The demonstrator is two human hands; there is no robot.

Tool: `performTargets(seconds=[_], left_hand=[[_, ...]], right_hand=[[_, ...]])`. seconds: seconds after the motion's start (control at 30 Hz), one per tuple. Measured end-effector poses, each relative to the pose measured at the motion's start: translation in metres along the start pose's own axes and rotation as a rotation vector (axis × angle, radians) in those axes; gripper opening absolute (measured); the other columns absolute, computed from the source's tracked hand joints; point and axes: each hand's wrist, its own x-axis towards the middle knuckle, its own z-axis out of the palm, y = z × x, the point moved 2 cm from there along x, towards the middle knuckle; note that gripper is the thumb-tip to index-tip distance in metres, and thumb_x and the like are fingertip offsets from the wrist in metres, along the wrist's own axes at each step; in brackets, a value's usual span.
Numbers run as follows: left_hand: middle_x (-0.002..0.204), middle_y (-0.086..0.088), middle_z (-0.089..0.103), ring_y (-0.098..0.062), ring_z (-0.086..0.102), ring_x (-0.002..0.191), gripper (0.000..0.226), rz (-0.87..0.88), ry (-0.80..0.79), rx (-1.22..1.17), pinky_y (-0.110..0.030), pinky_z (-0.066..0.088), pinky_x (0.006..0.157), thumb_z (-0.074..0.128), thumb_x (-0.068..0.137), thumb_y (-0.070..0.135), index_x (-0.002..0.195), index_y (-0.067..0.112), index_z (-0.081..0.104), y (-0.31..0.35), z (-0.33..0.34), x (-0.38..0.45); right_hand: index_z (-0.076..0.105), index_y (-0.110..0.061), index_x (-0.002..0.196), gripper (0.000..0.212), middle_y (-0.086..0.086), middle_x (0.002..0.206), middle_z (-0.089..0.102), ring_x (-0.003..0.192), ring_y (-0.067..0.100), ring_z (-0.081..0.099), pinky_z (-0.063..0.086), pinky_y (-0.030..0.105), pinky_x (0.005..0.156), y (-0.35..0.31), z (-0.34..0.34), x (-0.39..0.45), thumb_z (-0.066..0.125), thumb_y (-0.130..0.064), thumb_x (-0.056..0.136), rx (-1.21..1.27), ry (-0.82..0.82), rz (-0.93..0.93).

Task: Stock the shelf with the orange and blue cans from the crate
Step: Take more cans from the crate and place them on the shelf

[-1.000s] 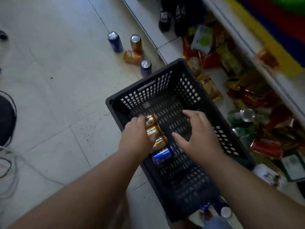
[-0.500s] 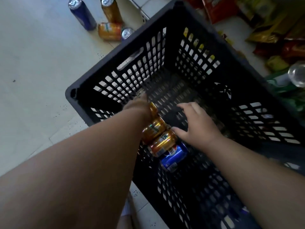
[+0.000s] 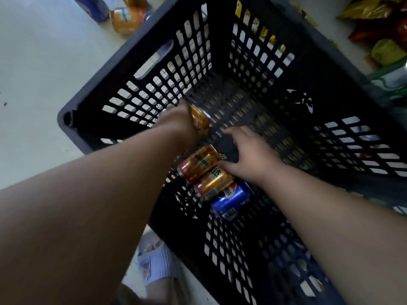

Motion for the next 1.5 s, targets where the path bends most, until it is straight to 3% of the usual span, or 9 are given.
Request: performTargets(seconds=[0.13,0.23,0.37,0.5,0.77,1.1,1.23,1.37,1.5], left_hand=[[0.122,-0.004,0.051,-0.021,0.059,0.100,0.069,0.019,0.106,-0.350,-0.040,0.057,0.080,0.076,0.080,0.039,0.135,0.028,0.037,0.001,-0.051,-0.061],[0.113,0.005,0.054,-0.011,0.059,0.093,0.064,0.055,0.236,-0.519,-0.034,0.057,0.074,0.078,0.078,0.040,0.129,0.030,0.041,-0.005,-0.066,-0.093],[0.098,0.015,0.053,-0.002,0.059,0.083,0.060,-0.004,0.243,-0.604,-0.029,0.057,0.069,0.077,0.080,0.037,0.125,0.031,0.039,-0.020,-0.051,-0.100],[0.099,0.012,0.055,-0.004,0.059,0.084,0.065,0.011,0.269,-0.557,-0.030,0.057,0.071,0.077,0.080,0.040,0.130,0.027,0.037,-0.024,-0.039,-0.086],[0.098,0.013,0.054,-0.001,0.058,0.084,0.065,0.054,0.221,-0.581,-0.026,0.055,0.073,0.077,0.081,0.037,0.130,0.025,0.037,0.008,-0.080,-0.152],[0.094,0.018,0.053,0.002,0.055,0.080,0.055,0.169,0.151,-0.587,-0.013,0.040,0.059,0.075,0.084,0.037,0.122,0.032,0.036,0.085,-0.256,-0.370],[0.091,0.019,0.051,0.002,0.053,0.077,0.058,0.262,0.118,-0.571,-0.015,0.037,0.056,0.074,0.085,0.037,0.129,0.029,0.037,0.103,-0.321,-0.433],[0.093,0.018,0.051,-0.001,0.053,0.081,0.061,0.391,0.078,-0.490,-0.025,0.040,0.062,0.074,0.084,0.041,0.130,0.028,0.036,0.105,-0.374,-0.472],[0.097,0.014,0.052,-0.008,0.052,0.084,0.063,0.493,0.091,-0.426,-0.027,0.037,0.069,0.075,0.083,0.040,0.132,0.026,0.039,0.107,-0.418,-0.503]], right_hand=[[0.041,-0.025,0.141,0.082,0.001,0.141,0.042,0.128,0.023,0.043,0.040,0.032,0.104,-0.008,0.004,0.011,0.081,-0.044,0.073,0.005,-0.085,0.010],[0.038,-0.026,0.144,0.089,0.003,0.143,0.042,0.131,0.025,0.040,0.036,0.035,0.108,-0.013,0.019,0.031,0.083,-0.045,0.069,-0.102,-0.195,-0.041],[0.035,-0.029,0.146,0.097,0.003,0.138,0.045,0.127,0.026,0.042,0.037,0.041,0.107,-0.010,0.049,0.063,0.085,-0.044,0.065,-0.260,-0.345,-0.068],[0.052,-0.024,0.131,0.078,0.001,0.120,0.050,0.114,0.022,0.047,0.043,0.040,0.098,-0.005,0.056,0.078,0.087,-0.038,0.063,-0.267,-0.379,-0.089],[0.049,-0.029,0.119,0.069,-0.007,0.109,0.051,0.096,0.015,0.053,0.042,0.028,0.077,-0.053,-0.050,-0.028,0.089,-0.036,0.063,-0.039,-0.188,0.048],[0.051,-0.032,0.113,0.061,-0.007,0.102,0.061,0.085,0.007,0.062,0.053,0.025,0.070,-0.215,-0.293,-0.285,0.089,-0.034,0.065,0.346,0.099,0.179],[0.049,-0.033,0.117,0.063,-0.007,0.108,0.057,0.087,0.002,0.058,0.043,0.015,0.064,-0.289,-0.361,-0.355,0.086,-0.040,0.067,0.304,0.195,0.180],[0.048,-0.040,0.115,0.066,-0.002,0.115,0.053,0.098,0.015,0.059,0.052,0.027,0.075,-0.342,-0.395,-0.407,0.085,-0.048,0.062,0.294,0.338,0.209],[0.052,-0.036,0.114,0.062,-0.008,0.108,0.057,0.090,0.013,0.063,0.053,0.028,0.062,-0.386,-0.415,-0.457,0.088,-0.037,0.064,0.410,0.553,0.221]])
